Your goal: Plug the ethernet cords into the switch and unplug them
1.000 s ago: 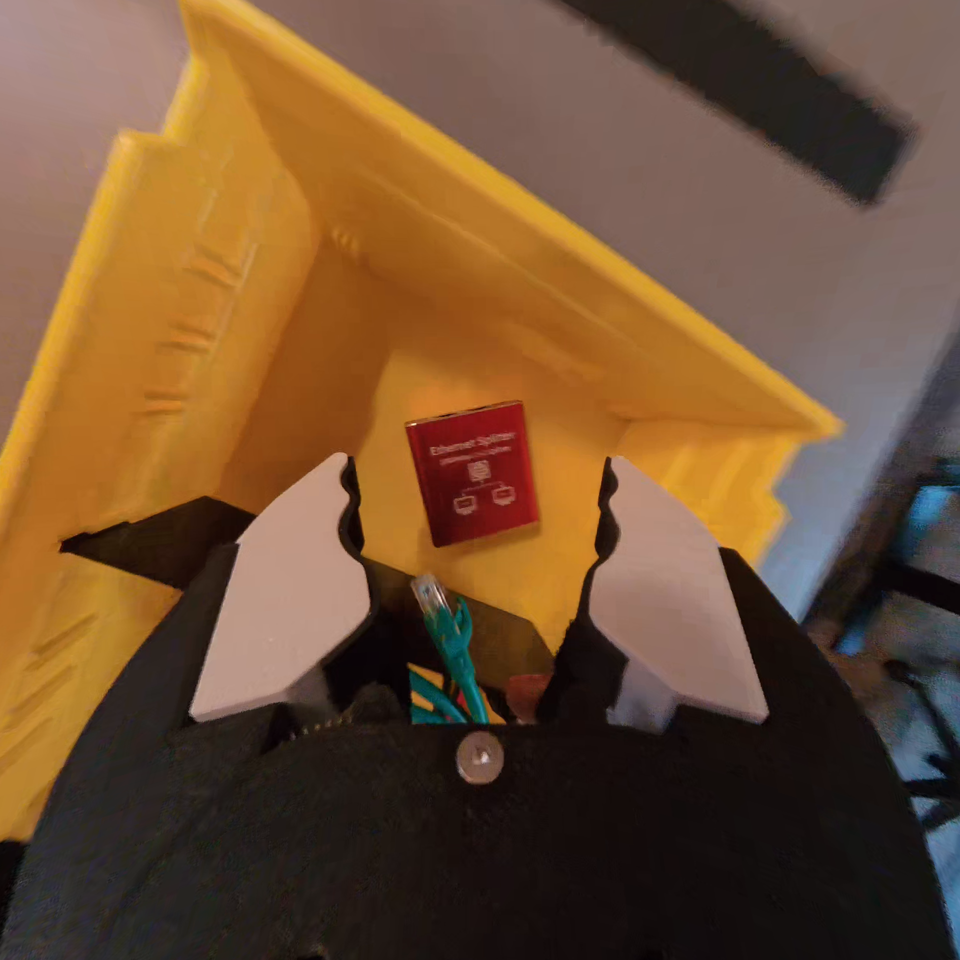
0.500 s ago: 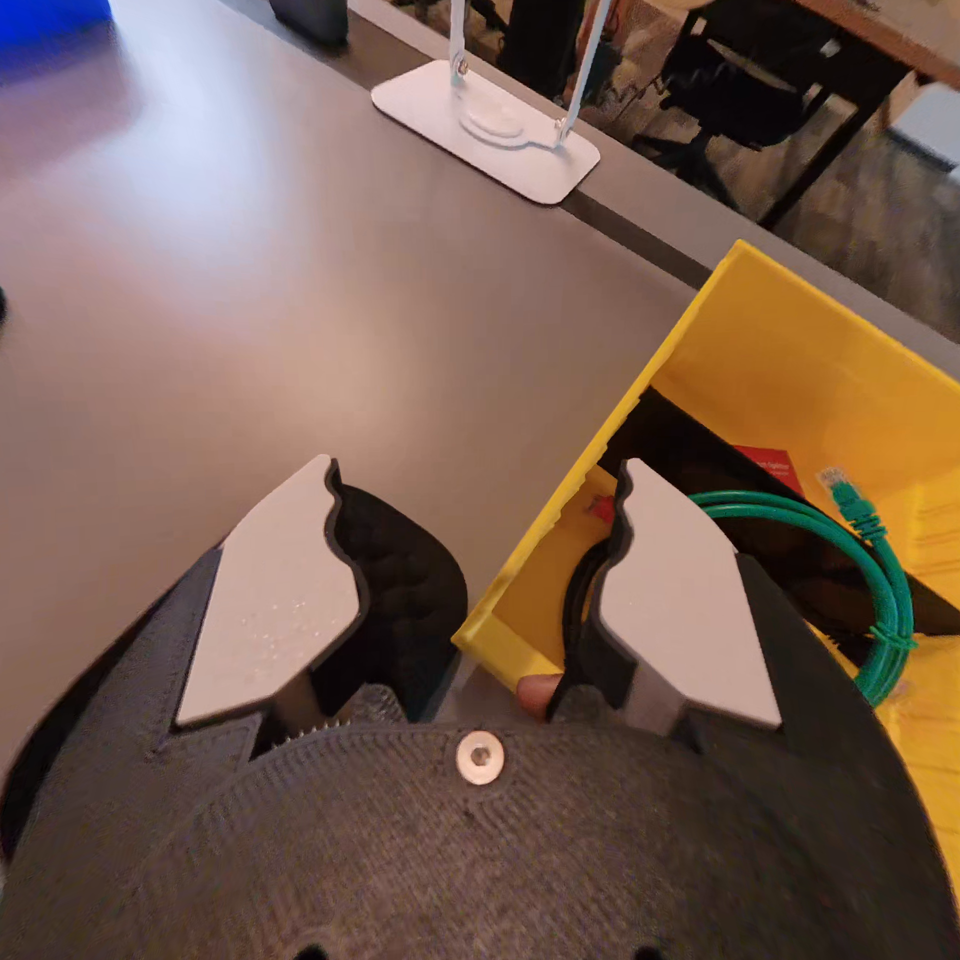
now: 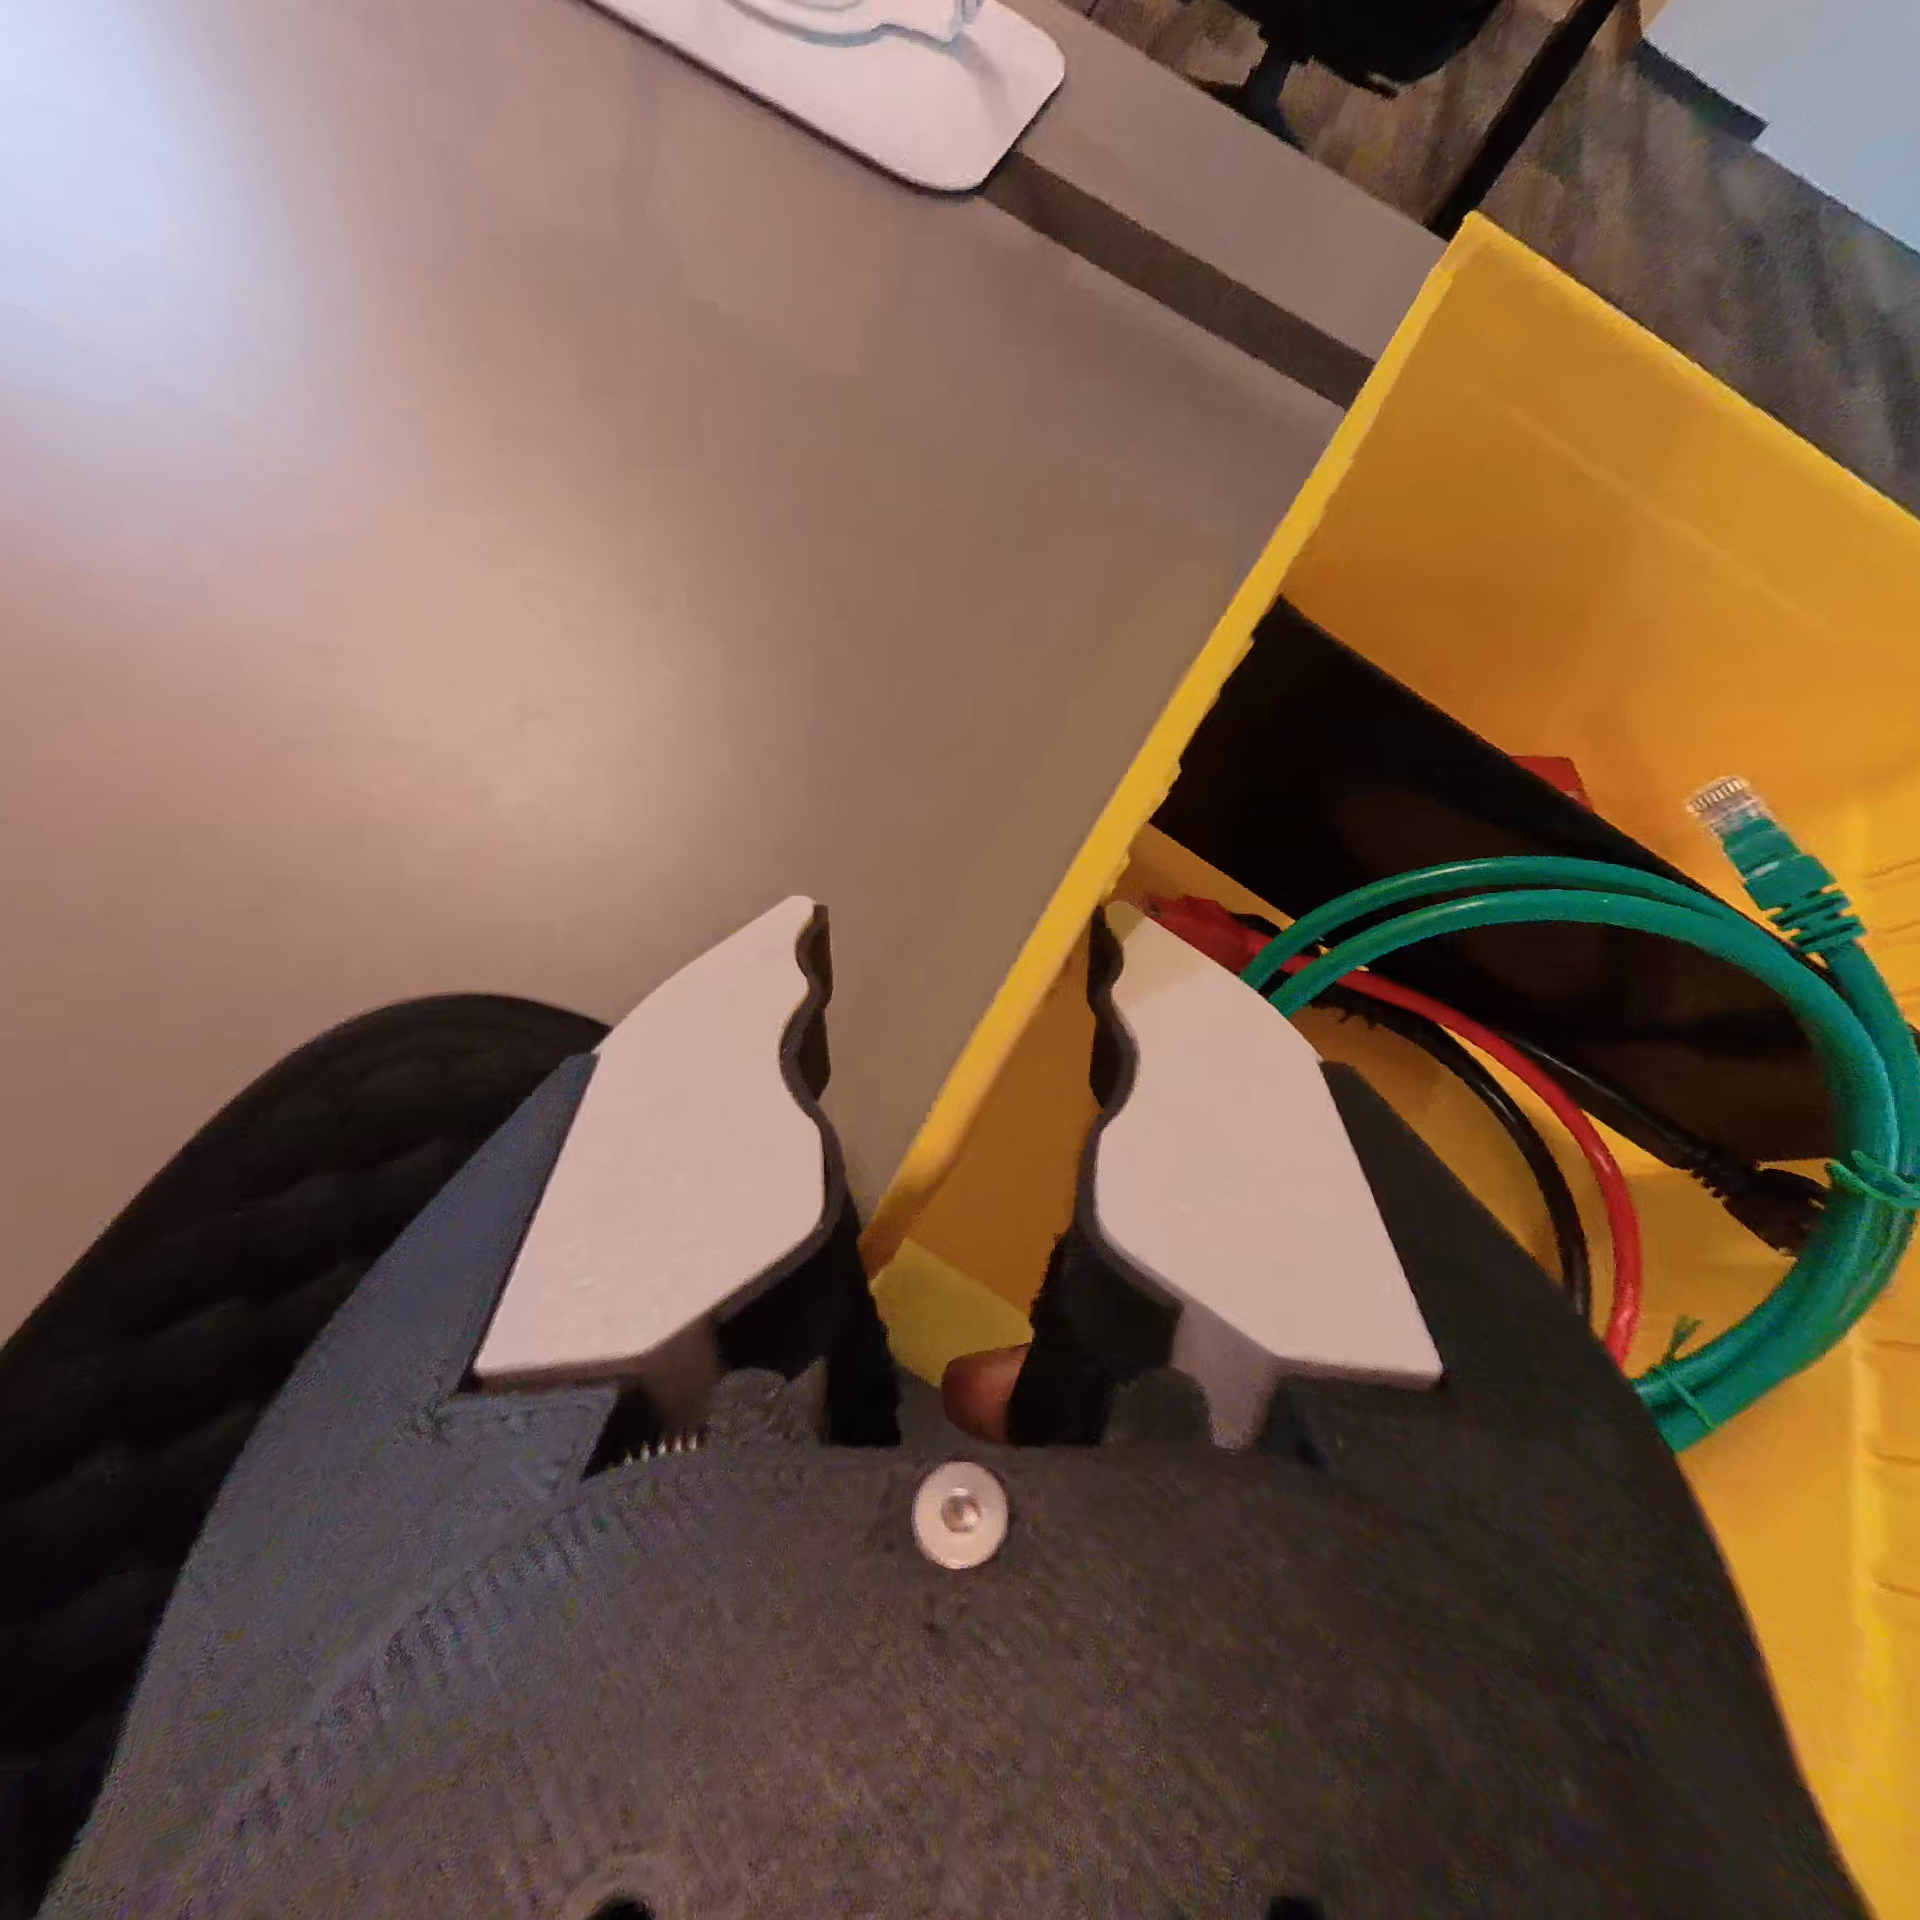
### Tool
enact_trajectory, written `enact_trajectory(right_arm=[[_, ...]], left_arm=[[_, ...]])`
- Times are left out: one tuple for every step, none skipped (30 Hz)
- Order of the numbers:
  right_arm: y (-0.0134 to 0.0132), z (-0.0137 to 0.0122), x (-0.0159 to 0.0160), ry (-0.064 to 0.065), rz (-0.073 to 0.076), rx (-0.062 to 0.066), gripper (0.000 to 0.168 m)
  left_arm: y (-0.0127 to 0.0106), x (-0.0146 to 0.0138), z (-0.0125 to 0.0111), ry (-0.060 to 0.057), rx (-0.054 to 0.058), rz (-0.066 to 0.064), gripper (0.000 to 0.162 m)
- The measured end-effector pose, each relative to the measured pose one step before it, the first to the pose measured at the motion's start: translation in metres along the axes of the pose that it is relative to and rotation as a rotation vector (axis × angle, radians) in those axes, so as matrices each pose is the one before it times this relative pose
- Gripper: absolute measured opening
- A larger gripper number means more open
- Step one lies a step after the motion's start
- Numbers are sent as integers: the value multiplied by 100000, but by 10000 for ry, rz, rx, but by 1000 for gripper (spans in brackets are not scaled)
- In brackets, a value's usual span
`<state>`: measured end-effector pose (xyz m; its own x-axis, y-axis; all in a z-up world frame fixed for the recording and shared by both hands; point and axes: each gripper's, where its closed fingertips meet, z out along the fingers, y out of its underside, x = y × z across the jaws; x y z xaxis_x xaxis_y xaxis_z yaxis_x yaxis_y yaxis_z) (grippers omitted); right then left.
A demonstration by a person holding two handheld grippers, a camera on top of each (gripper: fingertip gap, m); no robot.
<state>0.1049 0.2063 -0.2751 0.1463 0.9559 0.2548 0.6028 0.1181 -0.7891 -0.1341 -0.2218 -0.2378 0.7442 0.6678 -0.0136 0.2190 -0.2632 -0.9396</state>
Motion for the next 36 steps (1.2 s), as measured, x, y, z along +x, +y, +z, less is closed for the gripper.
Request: enact_trajectory(right_arm=[[-226,268,79,-38,82,119,46],[-219,305,30,-54,-44,68,46],[-166,310,34,-20,-129,-38,45],[-173,318,9,15,-248,-91,44],[-223,336,-68,4,-237,-83,43],[-301,353,-203,-39,-166,-45,42],[-397,342,-352,-100,-112,30,42],[-450,311,-500,-163,-48,79,43],[-475,285,-582,-195,16,108,43],[-480,258,-648,-222,49,113,44],[-430,225,-652,-206,18,89,44],[-374,189,-613,-168,-32,45,44],[-310,163,-569,-130,-79,10,44],[-287,147,-513,-97,-80,0,44],[-264,117,-477,-81,-38,-2,43],[-261,105,-451,-56,-9,-5,43],[-250,129,-465,-49,0,2,43],[-275,147,-467,-58,6,8,43],[-301,182,-489,-63,-10,1,43],[-328,214,-495,-77,-16,-6,43],[-414,232,-574,-119,-31,9,40],[-540,257,-654,-160,-62,80,37],[-483,340,-797,-226,-59,12,39],[-431,337,-722,-135,-142,-32,41],[-355,300,-608,-47,-240,-68,41],[-304,253,-499,-13,-255,-63,41],[-302,219,-432,-38,-188,-28,41],[-306,209,-388,-78,-94,-1,41],[-307,216,-364,-86,-36,27,41],[-333,226,-359,-75,-35,48,41],[-336,241,-383,-81,-50,44,41],[-346,244,-435,-93,-71,32,41],[-361,236,-478,-101,-94,20,41],[-385,242,-522,-104,-110,19,41],[-409,260,-557,-108,-92,38,41],[-442,279,-573,-123,-68,53,41]], left_arm=[[-98,-370,194,-270,248,-58,42],[-62,-437,169,-295,214,-121,31],[-75,-372,172,-258,206,-169,19],[-99,-62,173,-106,214,-148,17],[-82,-144,143,-247,151,-112,16],[-67,-243,87,-363,95,67,13],[-48,-215,60,-374,75,190,11],[-57,-71,56,-274,76,184,10],[-30,34,49,-154,65,47,10],[11,131,39,-16,50,-109,10],[-31,190,38,106,65,-155,11],[-15,164,23,125,37,-163,11],[2,107,15,82,13,-140,12],[-2,44,-2,49,2,-74,13],[-2,29,5,29,10,-19,13],[-3,51,-5,32,12,3,13],[-3,52,-12,20,14,-11,13],[2,34,-1,7,16,-19,13],[-8,28,9,10,-3,-18,13],[0,57,19,25,-12,-48,13],[-4,78,40,29,-4,-68,14],[1,102,34,36,3,-21,14],[-6,62,5,26,6,30,14],[13,26,-6,8,0,55,15],[5,3,-23,16,9,58,15],[5,15,-13,21,15,12,15],[3,2,-22,16,9,-30,15],[8,11,-16,31,12,-36,15],[7,26,-2,35,19,-58,16],[-11,56,-6,45,35,-66,17],[-17,123,1,75,48,-65,19],[-9,171,16,117,56,-45,21],[-17,131,23,101,68,-89,23],[-40,122,22,105,73,-160,24],[-27,173,43,140,55,-194,26],[-25,161,38,131,28,-178,28]])
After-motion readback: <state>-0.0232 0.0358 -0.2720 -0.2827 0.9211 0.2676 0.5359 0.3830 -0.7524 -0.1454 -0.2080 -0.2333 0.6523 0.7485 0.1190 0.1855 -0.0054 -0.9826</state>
